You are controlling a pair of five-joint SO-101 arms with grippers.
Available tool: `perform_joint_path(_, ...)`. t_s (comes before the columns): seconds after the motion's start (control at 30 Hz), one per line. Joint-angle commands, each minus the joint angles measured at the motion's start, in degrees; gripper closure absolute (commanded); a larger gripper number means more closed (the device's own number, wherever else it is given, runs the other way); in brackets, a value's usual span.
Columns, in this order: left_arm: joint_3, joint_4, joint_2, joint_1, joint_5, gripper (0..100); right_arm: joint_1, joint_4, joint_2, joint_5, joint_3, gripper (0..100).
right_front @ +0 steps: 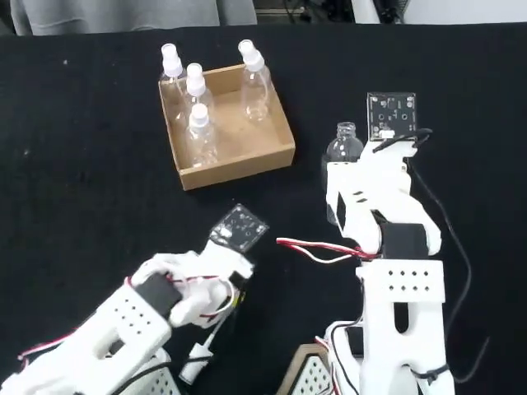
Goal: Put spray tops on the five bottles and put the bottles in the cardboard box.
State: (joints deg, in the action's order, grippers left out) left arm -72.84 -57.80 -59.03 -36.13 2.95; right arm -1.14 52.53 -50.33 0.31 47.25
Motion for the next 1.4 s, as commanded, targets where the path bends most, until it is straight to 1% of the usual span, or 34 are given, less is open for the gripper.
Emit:
perform_joint_path(0.0, 7.6, 1.4, 8.7, -0.7, -1.3, 83, -1.2, -1.8, -2.0, -0.4, -0.2, 96.8)
perform_joint_path(0.2, 12.9, 1.8, 21.3, -0.8, -1.6, 83, -1.2, -1.8, -2.0, -0.3, -0.2, 96.8)
perform_joint_path(0.27, 14.5, 1.8, 24.9, -0.8, -3.3, 83, -1.2, -1.8, -2.0, -0.2, -0.2, 96.8)
perform_joint_path(0.5, 18.7, 1.7, 32.9, -0.8, -4.0, 83, -1.2, -1.8, -2.0, -0.1, -0.2, 96.8)
perform_joint_path(0.8, 25.9, -4.9, 32.6, -0.8, -4.2, 83, -1.3, -1.8, -2.0, -0.1, -0.2, 96.7)
perform_joint_path(0.9, 25.4, -4.3, 32.7, -0.8, -4.3, 83, -1.3, -1.8, -2.0, -0.1, -0.2, 96.7)
perform_joint_path(1.1, 22.5, -3.9, 32.7, -0.4, -7.8, 83, -1.3, -1.8, -2.0, -0.1, -0.2, 96.7)
perform_joint_path(1.27, 20.9, -3.7, 32.7, -0.4, -7.8, 83, -1.3, -1.8, -2.0, -0.1, -0.2, 96.7)
perform_joint_path(1.37, 19.1, -1.6, 32.7, -0.3, -7.8, 83, -1.3, -1.8, -2.0, -0.1, -0.2, 96.7)
